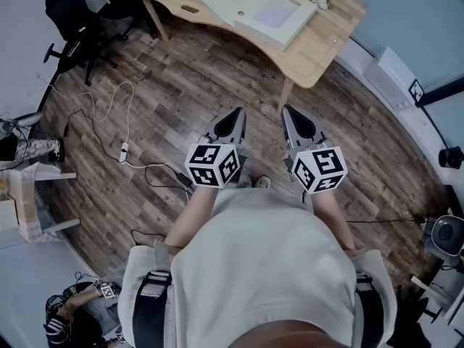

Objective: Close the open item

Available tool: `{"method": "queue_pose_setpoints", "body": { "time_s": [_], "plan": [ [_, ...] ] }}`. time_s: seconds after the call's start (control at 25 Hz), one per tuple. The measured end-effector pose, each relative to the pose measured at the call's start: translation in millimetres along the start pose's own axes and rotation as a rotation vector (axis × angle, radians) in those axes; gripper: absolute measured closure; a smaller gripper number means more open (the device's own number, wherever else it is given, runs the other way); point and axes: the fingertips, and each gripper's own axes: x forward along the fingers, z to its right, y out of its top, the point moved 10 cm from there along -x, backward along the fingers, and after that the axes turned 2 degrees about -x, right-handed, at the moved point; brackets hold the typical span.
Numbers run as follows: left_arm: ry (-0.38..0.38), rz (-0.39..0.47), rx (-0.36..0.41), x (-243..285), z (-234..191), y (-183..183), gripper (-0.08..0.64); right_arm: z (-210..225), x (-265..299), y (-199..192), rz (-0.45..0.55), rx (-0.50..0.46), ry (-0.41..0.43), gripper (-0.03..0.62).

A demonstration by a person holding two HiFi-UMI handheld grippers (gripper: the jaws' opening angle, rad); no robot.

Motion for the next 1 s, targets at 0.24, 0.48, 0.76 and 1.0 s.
{"method": "queue_pose_setpoints", "body": {
  "time_s": [0.24, 0.48, 0.76, 1.0],
  "plan": [
    [0.025, 0.022, -0.009, -2, 11, -1, 0.538, 1, -10, -4, -0.016, -0.015, 0.030, 0.574],
    [0.048, 0.022, -0.003, -4, 16, -3, 0.538, -1, -13, -7, -0.022, -0.050, 0.073, 0.574],
    [0.061, 0.019, -0.010, -1, 15, -1, 0.538, 2, -8, -7, -0.041, -0.040, 0.096, 0.574],
    [0.073, 0.002, -0.017, 1, 8, -1, 0.538, 4, 2, -11, -0.055, -0.015, 0.113, 0.574]
  ]
}}
